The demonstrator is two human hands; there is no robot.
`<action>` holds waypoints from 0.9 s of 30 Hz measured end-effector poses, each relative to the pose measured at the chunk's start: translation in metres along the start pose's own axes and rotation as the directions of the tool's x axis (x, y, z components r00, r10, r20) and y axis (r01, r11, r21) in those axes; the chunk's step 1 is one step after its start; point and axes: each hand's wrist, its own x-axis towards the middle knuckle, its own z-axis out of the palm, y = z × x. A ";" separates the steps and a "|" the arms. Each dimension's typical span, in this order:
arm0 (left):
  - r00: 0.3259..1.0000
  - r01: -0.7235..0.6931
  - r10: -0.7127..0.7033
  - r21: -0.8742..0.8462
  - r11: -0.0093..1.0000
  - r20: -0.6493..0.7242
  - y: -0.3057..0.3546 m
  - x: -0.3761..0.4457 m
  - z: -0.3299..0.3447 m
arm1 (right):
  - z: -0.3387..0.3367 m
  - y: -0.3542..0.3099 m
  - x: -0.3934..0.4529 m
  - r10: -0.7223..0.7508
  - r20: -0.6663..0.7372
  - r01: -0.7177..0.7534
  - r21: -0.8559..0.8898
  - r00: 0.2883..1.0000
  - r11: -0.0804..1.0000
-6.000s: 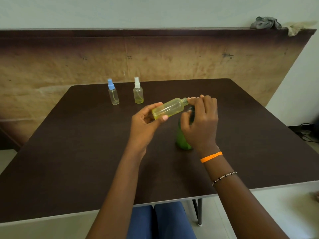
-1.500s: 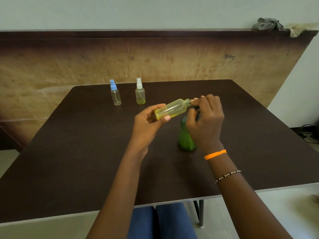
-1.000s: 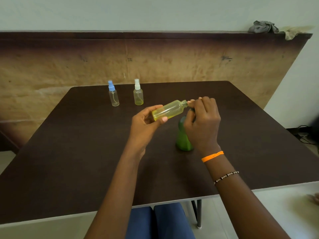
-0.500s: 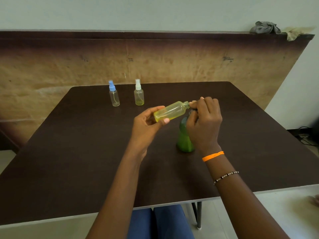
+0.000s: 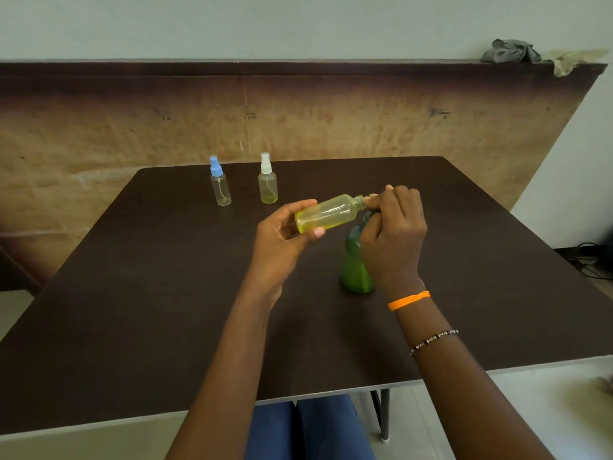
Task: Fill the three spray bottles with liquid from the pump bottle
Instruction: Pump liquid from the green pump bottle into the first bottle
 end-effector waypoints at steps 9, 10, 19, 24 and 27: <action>1.000 -0.002 0.003 0.003 1.000 -0.005 0.001 0.000 0.001 | -0.002 -0.009 0.009 0.068 -0.002 -0.068 0.015 0.998 0.998; 1.000 -0.001 0.001 0.003 1.000 -0.001 0.001 0.000 0.001 | 0.000 -0.007 0.005 0.064 -0.026 -0.064 0.005 0.998 0.998; 1.000 0.004 -0.004 -0.014 1.000 -0.009 0.002 -0.001 0.003 | -0.007 -0.006 0.009 0.008 0.048 -0.007 -0.016 0.999 1.000; 1.000 0.005 -0.005 -0.019 1.000 -0.009 0.001 -0.001 0.004 | -0.008 -0.010 0.008 0.031 0.032 -0.032 0.023 0.999 0.999; 1.000 0.016 -0.016 -0.016 1.000 -0.009 -0.001 -0.002 0.004 | -0.004 -0.003 -0.003 -0.006 0.002 0.006 0.019 1.000 1.000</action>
